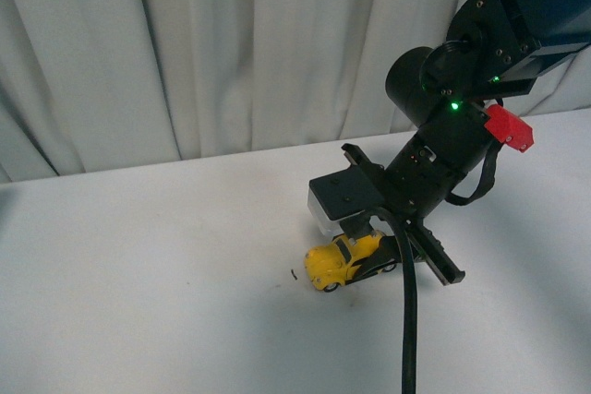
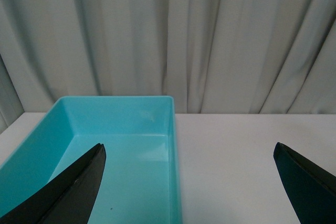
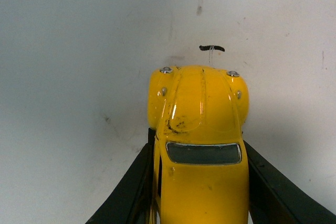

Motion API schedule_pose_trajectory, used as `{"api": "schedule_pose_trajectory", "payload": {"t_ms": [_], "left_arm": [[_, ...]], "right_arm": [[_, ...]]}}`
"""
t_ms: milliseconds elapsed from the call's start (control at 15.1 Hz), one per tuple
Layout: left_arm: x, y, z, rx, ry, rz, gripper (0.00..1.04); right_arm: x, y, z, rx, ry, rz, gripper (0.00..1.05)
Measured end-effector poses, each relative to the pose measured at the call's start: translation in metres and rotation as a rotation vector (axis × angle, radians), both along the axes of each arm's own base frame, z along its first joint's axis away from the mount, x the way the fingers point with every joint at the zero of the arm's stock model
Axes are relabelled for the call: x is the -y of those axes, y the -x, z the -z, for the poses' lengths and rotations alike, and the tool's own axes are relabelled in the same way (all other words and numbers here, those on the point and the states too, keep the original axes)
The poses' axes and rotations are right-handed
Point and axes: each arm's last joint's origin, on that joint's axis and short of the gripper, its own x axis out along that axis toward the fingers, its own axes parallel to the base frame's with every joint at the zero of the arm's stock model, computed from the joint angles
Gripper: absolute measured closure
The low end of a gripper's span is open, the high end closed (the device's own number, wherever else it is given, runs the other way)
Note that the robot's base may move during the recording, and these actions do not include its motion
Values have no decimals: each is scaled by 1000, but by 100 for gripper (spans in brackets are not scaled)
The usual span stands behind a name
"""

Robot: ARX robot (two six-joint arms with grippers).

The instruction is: Wind up and store yellow beetle toy

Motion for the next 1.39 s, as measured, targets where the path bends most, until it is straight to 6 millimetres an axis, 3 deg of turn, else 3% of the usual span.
{"api": "schedule_pose_trajectory", "payload": {"t_ms": [531, 996, 1394], "left_arm": [[0, 0, 0, 0, 0, 0, 7], [0, 0, 0, 0, 0, 0, 7], [0, 0, 0, 0, 0, 0, 7]], "right_arm": [[41, 25, 4, -19, -26, 87, 63], [70, 67, 8, 0, -11, 179, 63], [114, 99, 19, 10, -103, 328, 63]]}}
